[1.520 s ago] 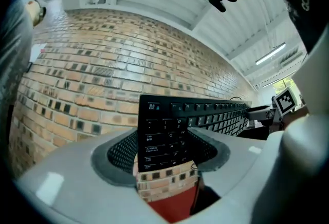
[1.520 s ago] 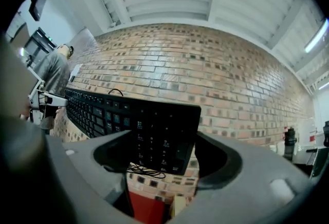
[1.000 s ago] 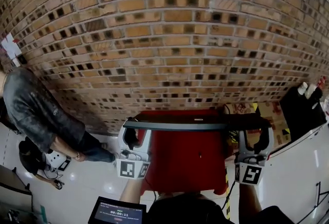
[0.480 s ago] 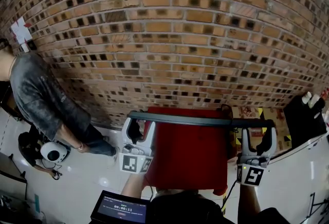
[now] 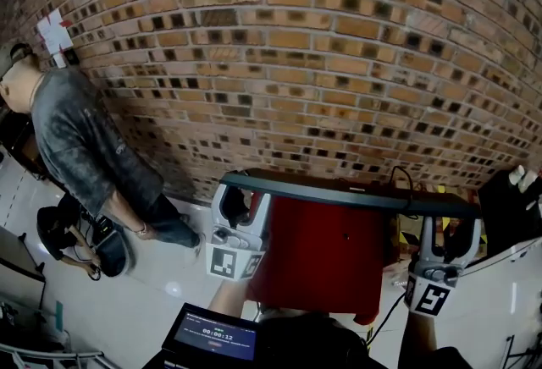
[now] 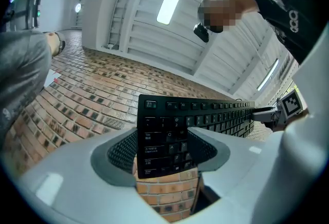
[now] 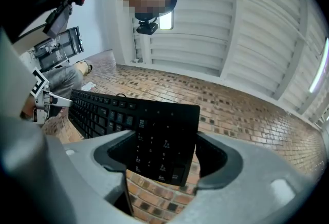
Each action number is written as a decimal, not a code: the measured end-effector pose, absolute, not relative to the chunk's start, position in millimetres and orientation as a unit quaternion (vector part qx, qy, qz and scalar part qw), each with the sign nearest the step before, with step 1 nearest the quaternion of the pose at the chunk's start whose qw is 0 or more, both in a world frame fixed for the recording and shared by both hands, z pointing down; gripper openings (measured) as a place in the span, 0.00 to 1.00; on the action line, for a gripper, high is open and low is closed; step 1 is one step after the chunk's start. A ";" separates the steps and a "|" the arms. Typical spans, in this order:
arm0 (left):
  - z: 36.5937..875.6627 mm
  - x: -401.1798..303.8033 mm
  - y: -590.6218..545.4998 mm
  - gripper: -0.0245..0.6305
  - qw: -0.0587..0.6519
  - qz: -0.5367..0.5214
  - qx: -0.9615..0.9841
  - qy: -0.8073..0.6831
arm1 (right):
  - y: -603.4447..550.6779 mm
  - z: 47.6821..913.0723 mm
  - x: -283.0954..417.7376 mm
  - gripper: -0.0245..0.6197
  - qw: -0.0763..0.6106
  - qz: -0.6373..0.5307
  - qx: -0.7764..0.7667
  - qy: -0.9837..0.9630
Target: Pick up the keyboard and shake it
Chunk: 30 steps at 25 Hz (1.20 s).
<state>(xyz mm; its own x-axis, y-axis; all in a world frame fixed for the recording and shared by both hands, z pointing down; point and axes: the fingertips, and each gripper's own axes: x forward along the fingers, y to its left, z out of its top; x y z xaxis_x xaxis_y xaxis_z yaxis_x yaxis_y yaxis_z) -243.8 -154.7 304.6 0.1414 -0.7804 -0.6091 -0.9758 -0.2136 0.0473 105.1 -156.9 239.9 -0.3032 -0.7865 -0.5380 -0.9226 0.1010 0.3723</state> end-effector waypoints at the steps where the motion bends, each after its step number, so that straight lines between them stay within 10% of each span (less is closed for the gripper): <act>1: 304.5 -243.6 -156.2 0.50 0.185 0.268 -0.732 0.598 | -157.0 238.0 105.5 0.57 0.102 0.338 -0.581 0.733; 30: 292.7 -239.3 -155.9 0.50 0.173 0.314 -0.719 0.596 | -145.9 196.1 99.5 0.57 0.110 0.405 -0.544 0.726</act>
<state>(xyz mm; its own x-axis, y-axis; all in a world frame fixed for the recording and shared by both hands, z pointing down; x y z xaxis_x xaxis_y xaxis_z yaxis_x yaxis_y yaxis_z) -239.3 -155.9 292.7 0.0930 -0.7476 -0.6576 -0.9650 -0.2303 0.1253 99.5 -145.9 196.1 -0.3829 -0.7018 -0.6007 -0.8800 0.0793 0.4682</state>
